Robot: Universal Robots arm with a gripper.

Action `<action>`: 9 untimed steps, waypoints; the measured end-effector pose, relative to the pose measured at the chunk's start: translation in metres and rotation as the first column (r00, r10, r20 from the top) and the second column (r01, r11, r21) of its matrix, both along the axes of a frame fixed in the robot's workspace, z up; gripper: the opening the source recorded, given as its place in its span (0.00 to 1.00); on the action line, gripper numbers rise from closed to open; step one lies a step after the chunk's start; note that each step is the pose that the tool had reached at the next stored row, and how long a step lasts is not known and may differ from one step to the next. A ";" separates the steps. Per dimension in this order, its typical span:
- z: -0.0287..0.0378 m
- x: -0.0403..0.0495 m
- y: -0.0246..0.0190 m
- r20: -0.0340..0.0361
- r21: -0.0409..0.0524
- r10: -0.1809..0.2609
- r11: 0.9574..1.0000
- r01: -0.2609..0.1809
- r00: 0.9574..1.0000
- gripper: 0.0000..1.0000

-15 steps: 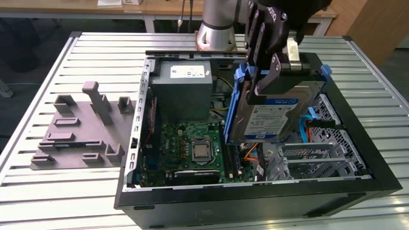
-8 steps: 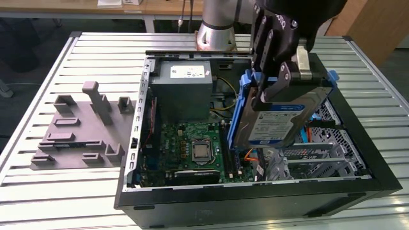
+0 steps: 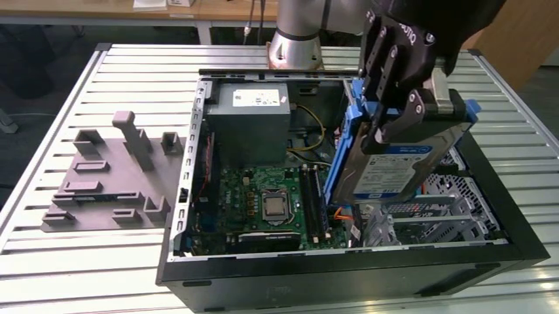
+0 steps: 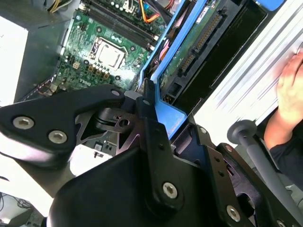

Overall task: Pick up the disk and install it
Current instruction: 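Insert the disk into the insertion slot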

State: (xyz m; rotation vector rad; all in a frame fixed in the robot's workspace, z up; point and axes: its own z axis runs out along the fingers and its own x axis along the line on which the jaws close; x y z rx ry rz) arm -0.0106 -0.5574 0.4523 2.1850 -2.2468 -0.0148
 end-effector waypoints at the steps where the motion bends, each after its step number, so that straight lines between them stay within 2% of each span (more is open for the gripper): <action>1: -0.0002 0.0020 -0.0002 0.000 0.000 0.000 1.000 0.000 1.000 0.36; 4: -0.0006 0.0056 -0.0006 0.000 0.000 0.000 1.000 0.000 1.000 0.36; 9: -0.0006 0.0058 -0.0010 0.000 0.000 0.000 1.000 0.000 1.000 0.36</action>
